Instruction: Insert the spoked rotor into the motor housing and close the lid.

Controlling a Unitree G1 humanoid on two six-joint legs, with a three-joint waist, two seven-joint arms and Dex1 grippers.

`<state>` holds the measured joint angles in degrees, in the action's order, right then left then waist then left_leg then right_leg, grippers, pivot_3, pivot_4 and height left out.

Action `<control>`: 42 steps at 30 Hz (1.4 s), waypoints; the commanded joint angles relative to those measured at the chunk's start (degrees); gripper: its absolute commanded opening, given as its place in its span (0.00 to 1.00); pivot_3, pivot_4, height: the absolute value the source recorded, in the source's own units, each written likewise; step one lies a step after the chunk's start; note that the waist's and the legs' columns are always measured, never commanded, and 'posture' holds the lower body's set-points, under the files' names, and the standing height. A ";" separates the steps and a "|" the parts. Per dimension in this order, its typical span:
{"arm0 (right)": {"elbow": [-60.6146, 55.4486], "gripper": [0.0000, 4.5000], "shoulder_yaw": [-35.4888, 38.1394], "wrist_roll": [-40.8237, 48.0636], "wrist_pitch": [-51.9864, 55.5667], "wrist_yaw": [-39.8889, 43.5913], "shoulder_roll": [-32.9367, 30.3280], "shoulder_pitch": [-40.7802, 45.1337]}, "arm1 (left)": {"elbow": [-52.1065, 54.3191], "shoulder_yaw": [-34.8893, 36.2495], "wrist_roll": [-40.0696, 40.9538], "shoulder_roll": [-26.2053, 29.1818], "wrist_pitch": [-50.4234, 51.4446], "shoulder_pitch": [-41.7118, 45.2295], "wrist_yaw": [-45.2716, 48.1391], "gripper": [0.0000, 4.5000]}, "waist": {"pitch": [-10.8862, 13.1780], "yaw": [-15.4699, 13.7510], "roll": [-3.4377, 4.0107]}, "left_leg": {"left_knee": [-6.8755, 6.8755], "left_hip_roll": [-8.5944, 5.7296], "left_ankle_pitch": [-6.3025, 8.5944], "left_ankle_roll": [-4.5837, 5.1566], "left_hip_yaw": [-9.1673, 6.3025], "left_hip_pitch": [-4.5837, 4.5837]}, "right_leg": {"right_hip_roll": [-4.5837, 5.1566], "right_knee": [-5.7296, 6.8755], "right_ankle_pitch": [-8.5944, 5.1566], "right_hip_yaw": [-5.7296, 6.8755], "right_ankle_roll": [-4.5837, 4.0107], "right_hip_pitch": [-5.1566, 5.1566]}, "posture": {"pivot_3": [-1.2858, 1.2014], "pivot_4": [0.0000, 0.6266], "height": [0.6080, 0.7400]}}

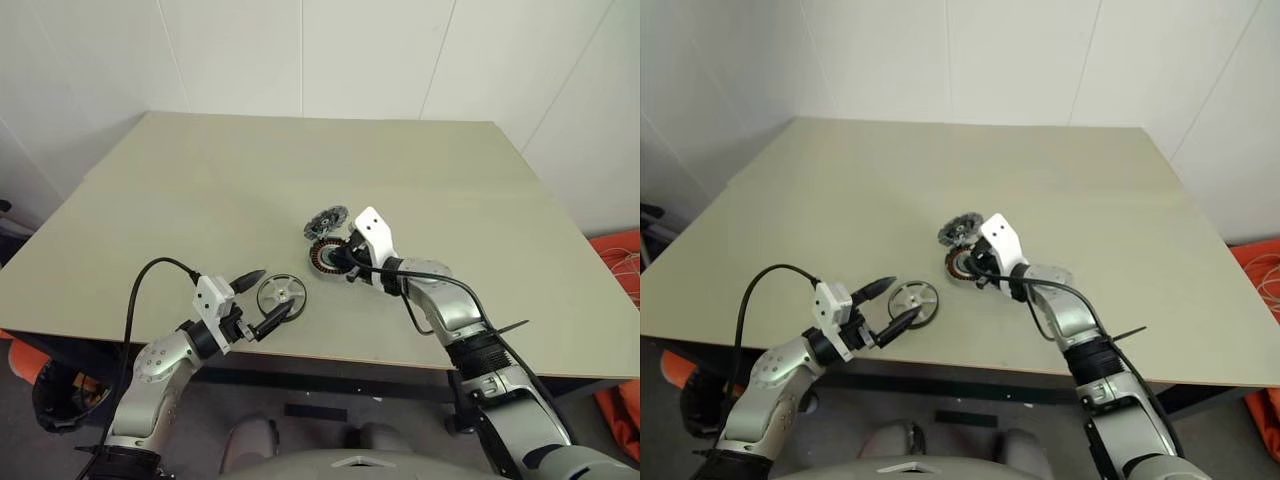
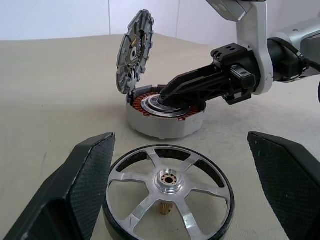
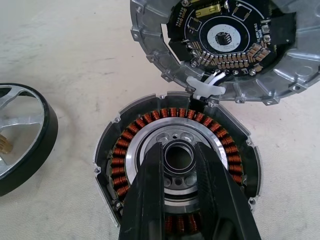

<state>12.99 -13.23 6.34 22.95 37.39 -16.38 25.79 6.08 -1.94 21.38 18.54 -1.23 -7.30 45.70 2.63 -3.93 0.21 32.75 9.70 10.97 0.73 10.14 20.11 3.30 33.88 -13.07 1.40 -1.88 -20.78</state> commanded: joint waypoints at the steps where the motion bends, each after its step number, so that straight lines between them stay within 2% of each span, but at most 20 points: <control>1: 0.53 0.13 0.32 -0.68 -1.45 0.31 0.14 1.72 | 0.21 0.69 0.53 -0.07 -1.71 0.52 0.49 1.00 | 0.00 -0.01 0.00 | 0.00 0.00 0.00 0.00 0.00 0.00 | 0.00 0.00 0.00 0.00 0.00 0.00 | 0.52 0.00 1.00; 5: 1.03 0.13 0.36 -0.61 -1.55 0.93 0.32 2.04 | 0.00 0.85 0.73 0.06 -2.20 0.19 0.74 1.00 | 0.00 0.00 0.00 | 0.00 0.00 0.00 0.00 0.00 0.00 | 0.00 0.00 0.00 0.00 0.00 0.00 | 0.52 0.00 1.00; 13: -4.65 0.74 1.17 0.65 1.13 1.63 0.03 0.67 | 0.95 0.76 0.85 0.17 -1.71 0.06 0.43 1.00 | 0.01 0.00 0.01 | -0.01 0.01 0.00 0.00 0.00 0.00 | 0.00 0.00 0.00 0.00 -0.01 -0.01 | 0.52 0.00 1.00; 15: -7.71 0.74 1.83 1.86 3.03 1.91 -0.03 0.16 | 0.89 0.73 0.87 0.18 -1.61 0.22 0.45 1.00 | 0.02 -0.01 0.02 | -0.02 0.01 0.00 0.00 0.01 0.02 | 0.00 0.00 0.00 0.00 -0.01 -0.03 | 0.52 0.00 1.00; 16: -9.18 0.72 2.39 2.49 4.12 1.75 -0.02 -0.02 | 0.85 0.71 0.90 0.20 -1.57 0.28 0.50 1.00 | 0.03 -0.02 0.02 | -0.02 0.01 0.00 0.00 0.01 0.02 | 0.00 0.00 0.00 0.00 -0.01 -0.04 | 0.52 0.00 1.00; 19: -11.89 0.53 3.37 3.67 6.67 1.61 -0.38 -0.41 | 0.69 0.62 0.90 0.16 -1.52 0.41 0.55 1.00 | 0.03 -0.02 0.03 | -0.03 0.01 0.00 0.00 0.01 0.02 | 0.00 0.00 0.00 0.00 -0.01 -0.04 | 0.52 0.00 1.00; 25: -12.83 0.05 3.60 3.49 7.96 1.22 -1.87 -0.89 | 0.54 0.31 0.91 -0.04 -1.37 0.54 0.64 1.00 | 0.04 -0.05 0.03 | -0.02 0.01 0.00 0.00 0.01 0.02 | 0.00 0.00 0.00 0.00 0.00 -0.03 | 0.52 0.00 1.00; 26: -12.41 0.00 3.56 3.27 7.87 0.94 -1.88 -0.75 | 0.55 0.28 0.91 -0.06 -1.32 0.57 0.62 1.00 | 0.04 -0.04 0.04 | -0.02 0.01 0.00 0.00 0.01 0.02 | 0.00 0.00 0.00 0.00 0.00 -0.04 | 0.52 0.00 1.00; 42: -0.45 0.00 0.59 -2.42 5.11 -1.76 0.13 6.39 | 1.11 0.35 0.94 -0.09 -0.67 0.46 0.20 1.00 | 0.08 -0.02 0.09 | -0.03 0.01 -0.01 -0.01 0.03 0.10 | 0.00 0.00 0.02 0.00 -0.03 -0.13 | 0.52 0.00 1.00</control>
<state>12.88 -13.13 4.21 29.37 35.79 -16.29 30.36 5.07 -1.93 21.49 18.43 -1.79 -7.17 45.95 2.70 -3.96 0.30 32.72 9.72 10.97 0.72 10.18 20.22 3.30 33.88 -13.06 1.40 -1.92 -20.90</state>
